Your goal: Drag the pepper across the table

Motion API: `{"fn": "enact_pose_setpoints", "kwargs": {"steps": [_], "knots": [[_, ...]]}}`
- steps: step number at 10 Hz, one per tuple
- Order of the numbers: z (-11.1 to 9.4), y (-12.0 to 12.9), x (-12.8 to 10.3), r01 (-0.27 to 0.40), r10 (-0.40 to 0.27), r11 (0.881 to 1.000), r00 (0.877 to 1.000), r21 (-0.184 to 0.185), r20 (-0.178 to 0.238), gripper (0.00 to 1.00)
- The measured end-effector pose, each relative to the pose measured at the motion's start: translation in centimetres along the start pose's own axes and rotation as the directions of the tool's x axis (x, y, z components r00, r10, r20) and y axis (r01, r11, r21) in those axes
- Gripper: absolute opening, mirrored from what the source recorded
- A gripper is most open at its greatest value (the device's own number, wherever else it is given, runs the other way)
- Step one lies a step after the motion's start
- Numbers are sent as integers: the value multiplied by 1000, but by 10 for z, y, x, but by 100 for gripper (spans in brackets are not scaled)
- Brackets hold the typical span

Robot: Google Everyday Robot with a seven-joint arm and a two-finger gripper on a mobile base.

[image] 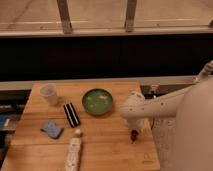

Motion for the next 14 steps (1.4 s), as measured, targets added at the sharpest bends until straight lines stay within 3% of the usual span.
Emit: {"fn": "enact_pose_setpoints", "kwargs": {"steps": [3,7,10,11,13,14], "knots": [[-30,14,-12,42,-40,999,997,-25,64,0],[-37,51,-19,124,-118,990,989,-64,86,0],[-43,84,-15,207,-198,974,976,-97,94,0],[-46,99,-12,243,-233,964,967,-104,98,0],[-54,143,-1,339,-327,932,939,-127,107,0],[-57,164,13,393,-381,910,918,-130,107,0]]}}
